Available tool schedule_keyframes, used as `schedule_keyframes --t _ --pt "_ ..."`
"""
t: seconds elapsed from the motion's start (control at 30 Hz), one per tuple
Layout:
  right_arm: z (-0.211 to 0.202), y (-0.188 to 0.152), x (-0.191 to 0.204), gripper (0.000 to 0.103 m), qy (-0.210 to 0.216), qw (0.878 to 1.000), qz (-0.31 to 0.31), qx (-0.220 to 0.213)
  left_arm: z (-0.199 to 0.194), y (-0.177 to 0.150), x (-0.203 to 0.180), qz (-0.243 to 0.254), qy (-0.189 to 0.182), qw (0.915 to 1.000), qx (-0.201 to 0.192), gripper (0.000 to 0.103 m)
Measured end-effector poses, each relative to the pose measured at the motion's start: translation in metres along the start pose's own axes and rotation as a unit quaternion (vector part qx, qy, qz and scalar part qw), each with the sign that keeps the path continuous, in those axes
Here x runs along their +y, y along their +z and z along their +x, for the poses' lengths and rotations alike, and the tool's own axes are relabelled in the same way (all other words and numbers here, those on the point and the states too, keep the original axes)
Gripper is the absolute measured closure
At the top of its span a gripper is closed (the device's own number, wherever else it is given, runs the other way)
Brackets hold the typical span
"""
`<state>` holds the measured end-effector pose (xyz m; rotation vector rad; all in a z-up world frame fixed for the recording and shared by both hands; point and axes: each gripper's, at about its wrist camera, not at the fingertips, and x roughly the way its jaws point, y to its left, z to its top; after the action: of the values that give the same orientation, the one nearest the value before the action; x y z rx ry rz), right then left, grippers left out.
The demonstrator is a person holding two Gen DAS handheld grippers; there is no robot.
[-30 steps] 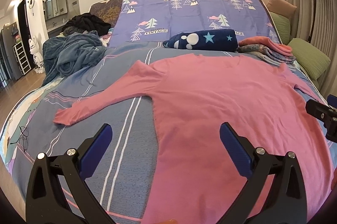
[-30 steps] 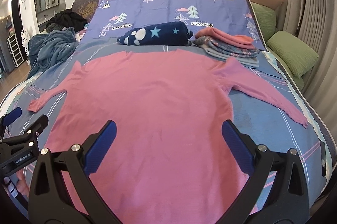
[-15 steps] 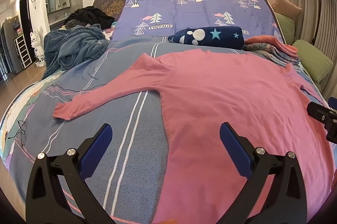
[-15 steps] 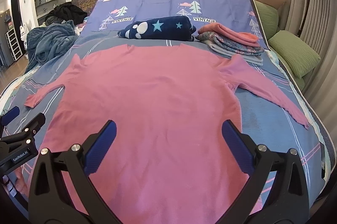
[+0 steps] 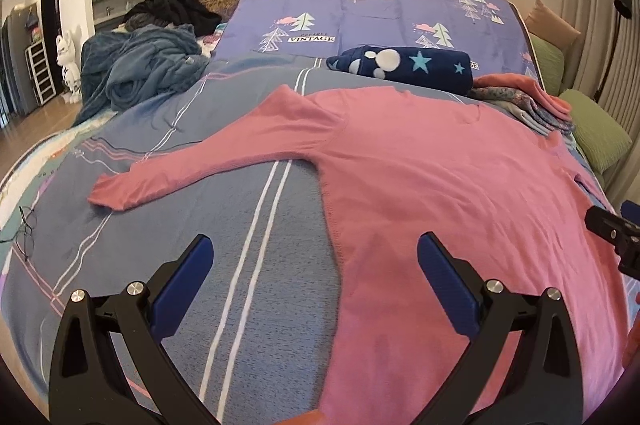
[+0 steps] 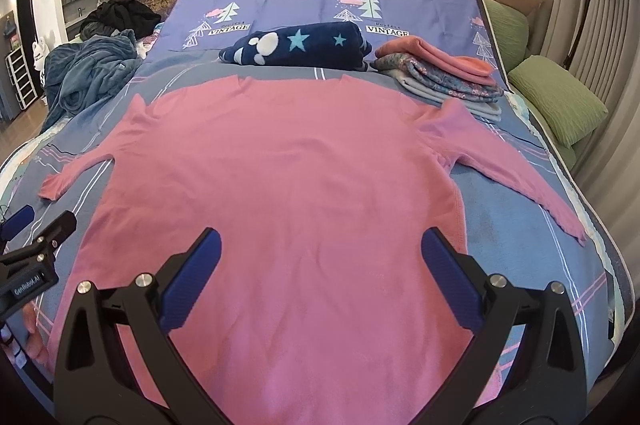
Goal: Fold small clothes
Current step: 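Grasp the pink shirt's sleeve cuff with the left tool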
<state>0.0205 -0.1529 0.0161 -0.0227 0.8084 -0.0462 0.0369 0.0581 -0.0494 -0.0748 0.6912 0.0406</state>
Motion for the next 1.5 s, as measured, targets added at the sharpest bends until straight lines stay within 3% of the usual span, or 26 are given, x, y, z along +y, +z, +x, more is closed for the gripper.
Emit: schedule_keyframes --t 0.2,0.33,0.53,0.67,0.83,0.9,0.93,0.97,1.1,1.13,1.2,1.23,1.27,1.3,1.33,1.37,1.43,1.47,1.5 --pt "0.007 0.003 0.004 0.002 -0.001 1.0 -0.006 0.005 0.006 0.004 0.022 -0.035 -0.014 0.9993 -0.005 0.001" --pt "0.013 0.006 0.008 0.002 -0.001 1.0 -0.012 0.009 0.014 0.008 0.049 -0.087 -0.051 0.9949 0.0 0.001" --pt "0.025 0.013 0.012 0.002 -0.004 1.0 -0.018 0.014 0.045 0.011 0.113 -0.18 -0.013 0.9829 0.037 0.001" --pt "0.035 0.019 0.014 0.002 -0.008 0.999 -0.027 0.017 0.076 0.004 0.185 -0.308 -0.033 0.9492 0.057 0.001" --pt "0.053 0.02 0.014 0.002 -0.013 0.999 -0.034 0.036 0.123 -0.01 0.252 -0.435 -0.049 0.8944 0.093 0.007" --pt "0.06 0.021 0.012 0.002 -0.015 0.998 -0.033 0.043 0.146 -0.022 0.275 -0.506 -0.082 0.8524 0.102 0.014" --pt "0.063 0.02 0.011 0.002 -0.016 0.998 -0.032 0.046 0.153 -0.025 0.284 -0.533 -0.086 0.8363 0.098 0.016" --pt "0.067 0.021 0.01 0.002 -0.018 0.998 -0.031 0.05 0.157 -0.025 0.29 -0.546 -0.083 0.8289 0.087 0.02" --pt "0.077 0.026 0.006 0.002 -0.024 0.998 -0.028 0.055 0.175 -0.014 0.313 -0.549 -0.029 0.8327 0.063 0.031" --pt "0.078 0.027 0.006 0.002 -0.024 0.998 -0.028 0.056 0.181 -0.013 0.319 -0.553 -0.014 0.8309 0.061 0.038" --pt "0.082 0.031 0.006 0.002 -0.022 0.998 -0.031 0.057 0.186 -0.013 0.33 -0.559 0.007 0.8274 0.058 0.062" --pt "0.084 0.033 0.005 0.002 -0.021 0.998 -0.033 0.057 0.19 -0.012 0.336 -0.562 0.019 0.8248 0.06 0.085" --pt "0.085 0.034 0.006 0.002 -0.02 0.997 -0.034 0.059 0.189 -0.012 0.339 -0.564 0.024 0.8227 0.065 0.1" --pt "0.087 0.037 0.005 0.002 -0.019 0.997 -0.034 0.06 0.186 -0.007 0.341 -0.568 0.026 0.8202 0.062 0.1" --pt "0.087 0.038 0.004 0.002 -0.019 0.997 -0.034 0.06 0.177 0.002 0.34 -0.562 0.028 0.8256 0.046 0.1" --pt "0.088 0.04 0.003 0.002 -0.019 0.998 -0.035 0.057 0.17 0.016 0.334 -0.545 0.03 0.8377 0.028 0.1" --pt "0.088 0.043 0.002 0.002 -0.024 0.998 -0.036 0.053 0.149 0.048 0.313 -0.494 0.029 0.8692 -0.01 0.1" --pt "0.089 0.044 0.0 0.002 -0.025 0.998 -0.034 0.051 0.135 0.075 0.289 -0.451 0.009 0.8918 -0.035 0.1" --pt "0.089 0.045 -0.001 0.002 -0.024 0.998 -0.032 0.05 0.126 0.093 0.271 -0.423 -0.011 0.9049 -0.047 0.1"
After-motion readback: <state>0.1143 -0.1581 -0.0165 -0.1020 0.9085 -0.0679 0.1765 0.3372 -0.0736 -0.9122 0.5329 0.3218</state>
